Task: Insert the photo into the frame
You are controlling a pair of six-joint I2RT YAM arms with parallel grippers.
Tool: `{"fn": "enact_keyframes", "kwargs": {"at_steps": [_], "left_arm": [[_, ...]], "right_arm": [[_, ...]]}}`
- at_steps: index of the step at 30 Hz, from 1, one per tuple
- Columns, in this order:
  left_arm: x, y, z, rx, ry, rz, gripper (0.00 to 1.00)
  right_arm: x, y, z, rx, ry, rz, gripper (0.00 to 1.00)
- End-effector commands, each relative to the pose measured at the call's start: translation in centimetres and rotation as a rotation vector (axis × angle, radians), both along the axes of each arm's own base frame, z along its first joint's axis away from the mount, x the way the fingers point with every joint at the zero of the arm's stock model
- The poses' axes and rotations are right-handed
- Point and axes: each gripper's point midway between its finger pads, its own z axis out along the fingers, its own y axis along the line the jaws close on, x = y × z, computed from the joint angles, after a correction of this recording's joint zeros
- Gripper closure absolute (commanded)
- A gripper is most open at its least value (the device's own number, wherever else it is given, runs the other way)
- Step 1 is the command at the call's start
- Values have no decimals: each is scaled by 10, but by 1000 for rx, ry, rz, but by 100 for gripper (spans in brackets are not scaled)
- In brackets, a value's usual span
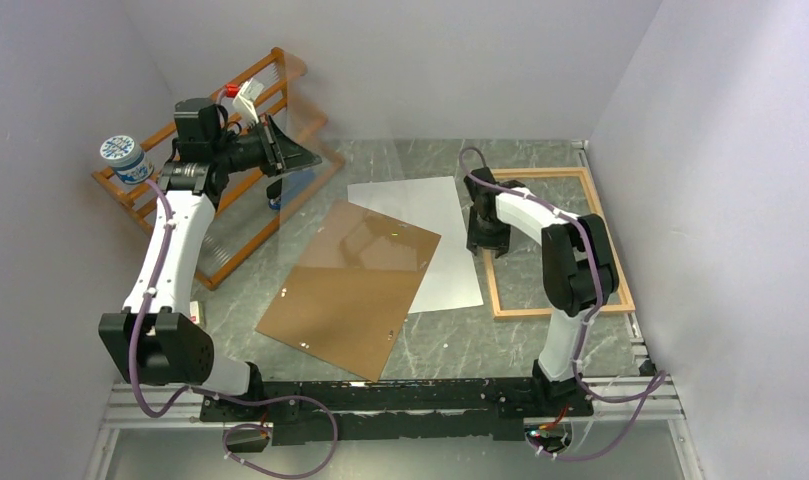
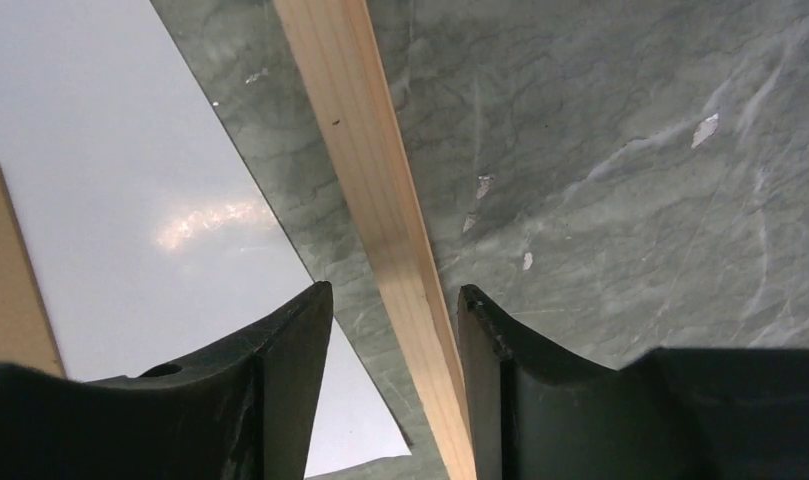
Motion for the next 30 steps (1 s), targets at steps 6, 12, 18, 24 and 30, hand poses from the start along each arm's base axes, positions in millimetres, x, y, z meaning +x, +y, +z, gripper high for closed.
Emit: {"fn": "enact_keyframes", "kwargs": {"at_steps": [6, 12, 18, 24, 30], "left_arm": [[-8, 0, 8, 6, -31, 0, 98], [-7, 0, 8, -3, -9, -4, 97], [-14, -8, 15, 9, -26, -7, 97], [-12, -1, 19, 52, -40, 69, 97], [-1, 24, 18, 156, -54, 251, 97]], "right_arm": [[16, 5, -3, 11, -7, 20, 64], [16, 4, -9, 8, 1, 20, 58], [18, 8, -3, 25, -5, -1, 81], [29, 27, 41, 38, -100, 42, 94], [21, 77, 65, 168, -137, 82, 94]]}}
